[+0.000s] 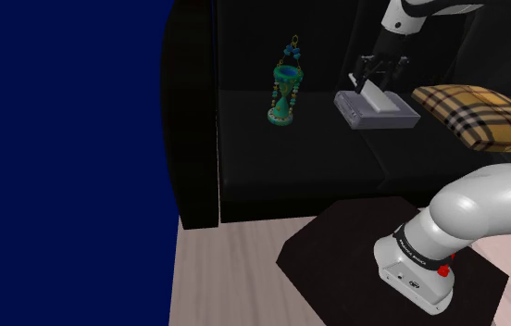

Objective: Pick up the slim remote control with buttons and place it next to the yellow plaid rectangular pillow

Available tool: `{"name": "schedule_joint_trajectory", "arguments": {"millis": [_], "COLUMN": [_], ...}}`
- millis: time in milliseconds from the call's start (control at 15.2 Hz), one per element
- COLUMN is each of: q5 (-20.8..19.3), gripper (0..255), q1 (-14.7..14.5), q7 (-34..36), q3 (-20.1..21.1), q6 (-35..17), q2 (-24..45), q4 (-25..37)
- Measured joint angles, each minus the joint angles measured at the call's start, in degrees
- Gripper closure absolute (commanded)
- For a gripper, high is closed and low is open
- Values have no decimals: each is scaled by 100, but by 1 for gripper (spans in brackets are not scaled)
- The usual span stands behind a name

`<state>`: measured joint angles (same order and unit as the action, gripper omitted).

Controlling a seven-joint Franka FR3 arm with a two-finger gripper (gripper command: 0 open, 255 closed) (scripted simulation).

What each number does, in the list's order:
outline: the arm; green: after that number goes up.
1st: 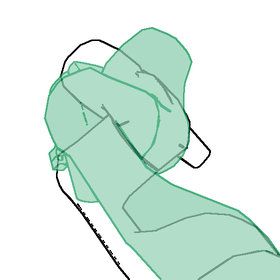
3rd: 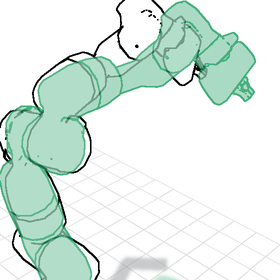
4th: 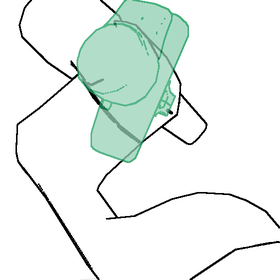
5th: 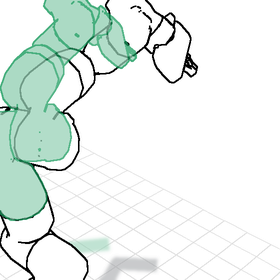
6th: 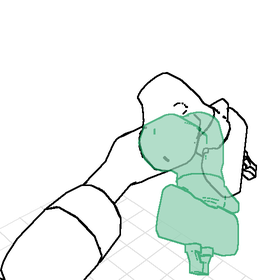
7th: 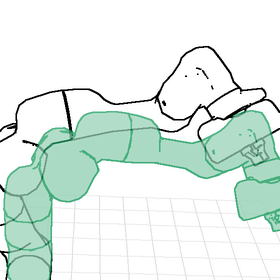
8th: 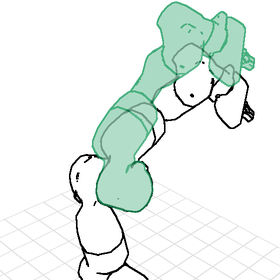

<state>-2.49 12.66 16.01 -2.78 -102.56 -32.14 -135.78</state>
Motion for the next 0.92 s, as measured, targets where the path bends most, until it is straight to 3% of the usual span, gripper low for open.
{"name": "schedule_joint_trajectory", "arguments": {"millis": [924], "q5": [-957], "gripper": [255], "q1": [792], "q7": [-1697], "q3": [-1393], "q6": [376], "q2": [-794], "q4": [-283]}}
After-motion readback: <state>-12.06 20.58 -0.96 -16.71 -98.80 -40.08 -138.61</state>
